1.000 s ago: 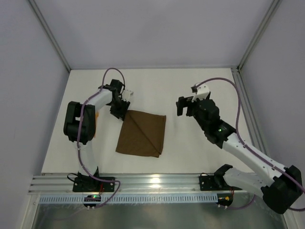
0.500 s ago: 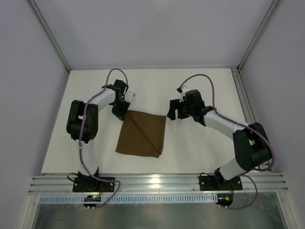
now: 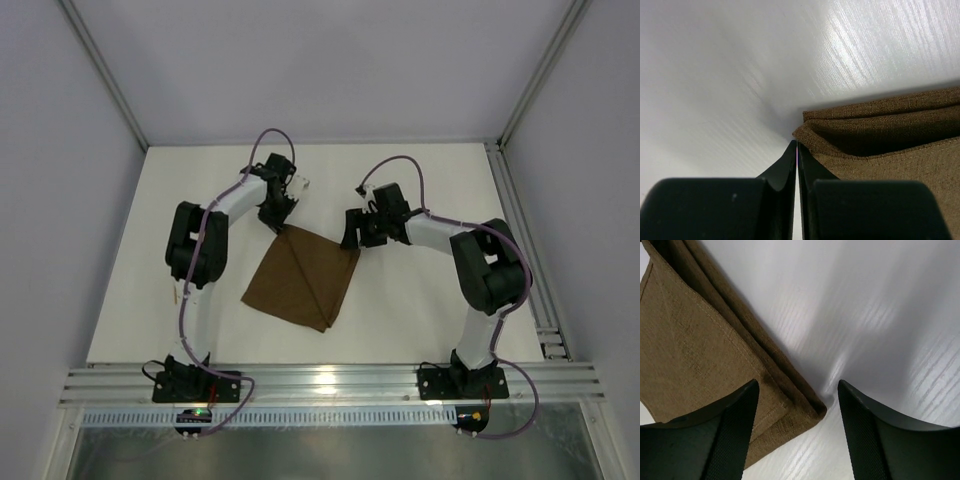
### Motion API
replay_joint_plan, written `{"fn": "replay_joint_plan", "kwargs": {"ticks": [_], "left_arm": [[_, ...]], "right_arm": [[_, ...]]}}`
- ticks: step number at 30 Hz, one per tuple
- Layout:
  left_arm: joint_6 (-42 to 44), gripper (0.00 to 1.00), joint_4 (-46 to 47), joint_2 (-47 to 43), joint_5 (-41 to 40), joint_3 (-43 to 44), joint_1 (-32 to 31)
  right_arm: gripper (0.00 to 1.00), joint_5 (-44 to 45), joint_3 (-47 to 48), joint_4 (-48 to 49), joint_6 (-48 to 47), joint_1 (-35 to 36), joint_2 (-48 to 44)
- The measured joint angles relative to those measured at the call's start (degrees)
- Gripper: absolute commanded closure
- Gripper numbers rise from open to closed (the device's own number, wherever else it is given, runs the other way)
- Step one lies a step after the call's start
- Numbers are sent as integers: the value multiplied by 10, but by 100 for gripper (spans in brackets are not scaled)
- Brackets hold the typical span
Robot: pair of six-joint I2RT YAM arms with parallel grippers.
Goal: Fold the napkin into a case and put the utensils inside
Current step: Rotate the upper triangle-folded napkin at the center of the board.
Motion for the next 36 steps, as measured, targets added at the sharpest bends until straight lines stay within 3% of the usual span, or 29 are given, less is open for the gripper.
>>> {"fn": "replay_joint_plan", "kwargs": {"ticks": [5,9,13,19,22,28,36], "left_arm": [[2,92,3,-1,-2,-2,0],[3,82,2,-10,-13,-9,0],[11,62,-4,-67,-45,-43,0],[33,54,-13,-240,-94,-117,-31],[67,46,-7,-340,-116,-183,-116],[140,38,8,-441,-117,-375,-400],[168,34,49,-457,-190,-521,-552]], "right_arm": [[61,-19,-3,5,12,-1,9],[66,-37,-23,16,25,-2,4],[72,-40,-77,19,34,-2,-37],[84,-58,-193,56,89,5,-115],[89,-66,-254,110,143,29,-146],[97,-70,-338,206,255,57,-178],[97,-38,-359,224,313,59,-194]]}}
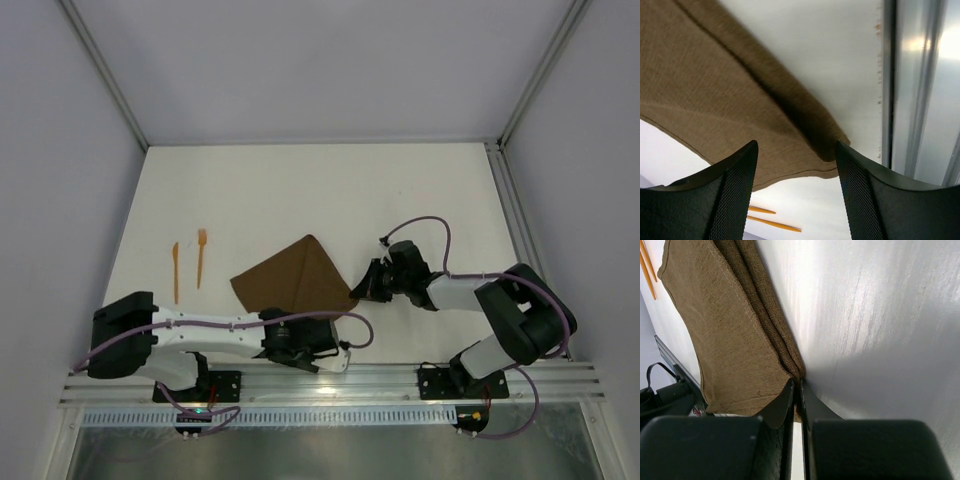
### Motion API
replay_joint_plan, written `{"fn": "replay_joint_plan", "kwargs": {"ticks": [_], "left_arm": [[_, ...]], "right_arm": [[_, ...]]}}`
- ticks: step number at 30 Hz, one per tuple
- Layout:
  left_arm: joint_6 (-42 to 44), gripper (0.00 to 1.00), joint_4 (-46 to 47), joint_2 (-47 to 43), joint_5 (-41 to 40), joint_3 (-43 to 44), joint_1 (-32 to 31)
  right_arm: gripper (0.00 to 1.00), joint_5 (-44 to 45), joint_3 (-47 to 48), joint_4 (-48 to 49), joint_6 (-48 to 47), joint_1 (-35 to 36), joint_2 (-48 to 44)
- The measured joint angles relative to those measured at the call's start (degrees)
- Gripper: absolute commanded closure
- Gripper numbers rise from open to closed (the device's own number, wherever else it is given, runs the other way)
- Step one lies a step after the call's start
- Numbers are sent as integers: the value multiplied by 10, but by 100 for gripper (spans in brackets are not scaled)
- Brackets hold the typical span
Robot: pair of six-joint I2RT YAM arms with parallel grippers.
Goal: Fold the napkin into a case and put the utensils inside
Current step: Rotate the upper triangle-folded napkin at the center of the board, then pick up the upper triangle-folded napkin from the center of the board.
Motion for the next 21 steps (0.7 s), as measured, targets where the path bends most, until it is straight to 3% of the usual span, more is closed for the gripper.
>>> {"fn": "replay_joint_plan", "kwargs": {"ticks": [5,21], "left_arm": [[0,33,41,-1,-24,-43,-60],[-32,31,68,22,-6,-50,-59]], "right_arm": [[97,23,0,-3,10,0,-7],[97,74,12,-60,-3,0,-33]]}}
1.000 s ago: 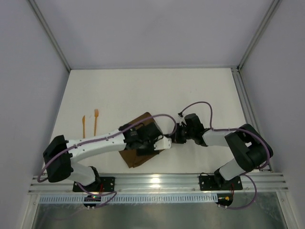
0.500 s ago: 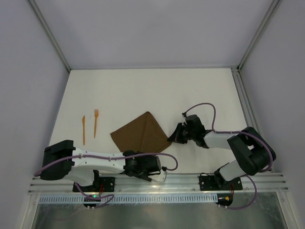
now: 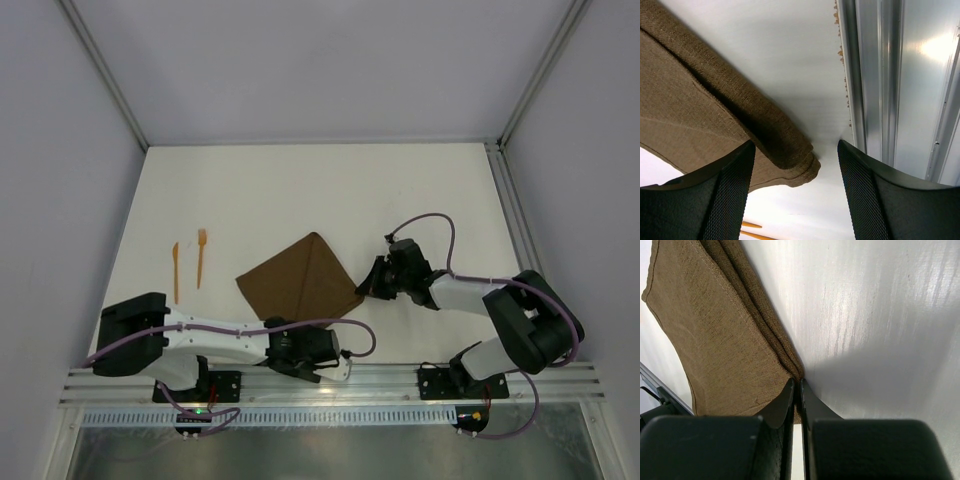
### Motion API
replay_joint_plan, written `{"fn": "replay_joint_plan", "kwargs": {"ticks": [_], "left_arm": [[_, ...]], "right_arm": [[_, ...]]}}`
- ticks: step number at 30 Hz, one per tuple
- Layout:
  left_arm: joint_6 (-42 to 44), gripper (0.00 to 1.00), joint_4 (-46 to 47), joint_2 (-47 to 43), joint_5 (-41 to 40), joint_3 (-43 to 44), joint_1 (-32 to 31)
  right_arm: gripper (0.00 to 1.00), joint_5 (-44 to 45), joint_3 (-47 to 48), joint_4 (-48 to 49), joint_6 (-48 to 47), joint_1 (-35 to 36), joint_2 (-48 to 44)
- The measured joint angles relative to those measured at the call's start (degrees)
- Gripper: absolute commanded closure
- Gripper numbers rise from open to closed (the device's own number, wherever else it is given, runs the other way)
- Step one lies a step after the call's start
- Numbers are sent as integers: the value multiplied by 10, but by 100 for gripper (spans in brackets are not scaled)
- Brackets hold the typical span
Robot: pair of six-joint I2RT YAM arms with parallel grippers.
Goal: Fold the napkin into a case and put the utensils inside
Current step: Pick up the upper triangle-folded napkin from the center of the board.
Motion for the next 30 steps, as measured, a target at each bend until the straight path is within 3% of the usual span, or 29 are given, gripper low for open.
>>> {"fn": "replay_joint_plan", "kwargs": {"ticks": [4,5,7,8,11,15,16,17,20,25,30], "left_arm": [[-1,41,10,6,-4,-3,0],[0,54,16,9,-13,-4,-1],[-2,67,33,16,-35,-12,-1],[0,80,43,20,-51,-17,-1],[4,100,76,26,-98,-40,0],[12,100,107,22,-137,-62,12],[17,100,112,17,-139,-67,19],[20,100,116,11,-141,-71,28],[33,100,115,-40,-123,-76,76],[56,100,92,-169,-35,-45,185],[75,100,86,-196,22,-28,212]], "right_arm": [[97,2,1,-2,0,0,0],[97,2,1,-2,0,0,0],[97,4,1,-3,0,0,-1],[97,5,1,-5,-1,0,-2],[97,5,4,-11,-4,0,-3],[85,-4,9,-19,-20,0,-3],[66,-10,10,-21,-28,0,-3],[57,-16,12,-24,-33,0,-3],[40,-31,19,-29,-64,0,-27],[34,-24,20,-57,-131,-2,-147],[24,-26,-6,3,-234,-2,-308]]}}
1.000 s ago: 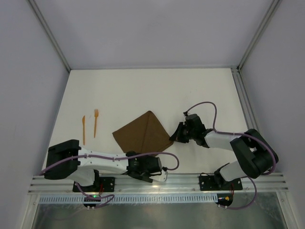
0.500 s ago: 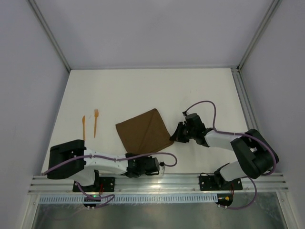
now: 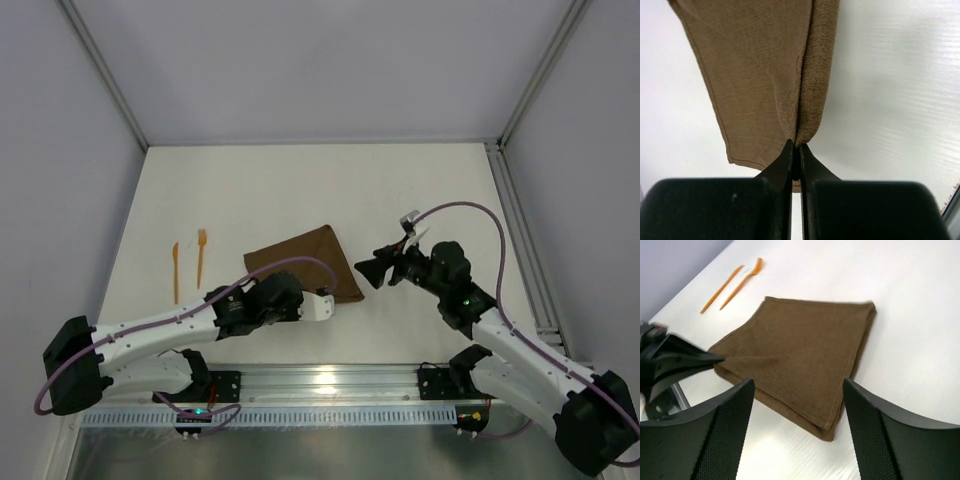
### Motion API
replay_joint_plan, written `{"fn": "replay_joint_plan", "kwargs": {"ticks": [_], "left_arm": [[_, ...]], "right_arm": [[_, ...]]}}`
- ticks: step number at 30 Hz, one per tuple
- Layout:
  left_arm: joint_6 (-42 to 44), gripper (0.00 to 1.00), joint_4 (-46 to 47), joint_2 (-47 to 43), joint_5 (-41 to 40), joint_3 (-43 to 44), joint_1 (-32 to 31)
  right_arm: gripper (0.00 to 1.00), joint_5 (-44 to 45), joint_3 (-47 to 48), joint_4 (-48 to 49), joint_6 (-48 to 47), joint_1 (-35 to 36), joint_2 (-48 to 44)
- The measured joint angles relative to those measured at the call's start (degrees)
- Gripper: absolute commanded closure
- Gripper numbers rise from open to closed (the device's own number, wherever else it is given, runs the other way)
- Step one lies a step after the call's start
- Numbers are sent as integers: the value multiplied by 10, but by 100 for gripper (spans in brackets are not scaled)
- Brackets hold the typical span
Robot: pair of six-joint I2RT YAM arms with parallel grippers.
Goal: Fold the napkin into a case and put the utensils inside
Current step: Pick up the upper triangle-folded napkin from the center of the board.
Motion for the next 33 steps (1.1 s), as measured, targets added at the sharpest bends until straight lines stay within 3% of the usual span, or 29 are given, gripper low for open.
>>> {"fn": "replay_joint_plan", "kwargs": {"ticks": [4,7,13,17,23,26,27,33], "left_arm": [[9,100,-13,1,25,0,15],[17,100,-14,1,32,0,27],[19,100,-20,-15,40,0,32],[20,100,-22,-24,41,0,32],[19,100,-23,-24,45,0,32],[19,100,-24,-24,45,0,33],[19,100,-25,-24,45,0,34],[18,100,-42,-32,49,5,50]], "right_arm": [[21,-8,-93,88,-185,70,-110],[21,-9,-157,122,-340,157,-120],[19,110,-177,130,-593,302,54],[18,188,-148,189,-690,307,168],[20,256,-113,269,-742,307,271],[43,258,-97,249,-768,307,283],[55,259,-94,240,-775,307,288],[77,267,-95,170,-782,309,265]]}}
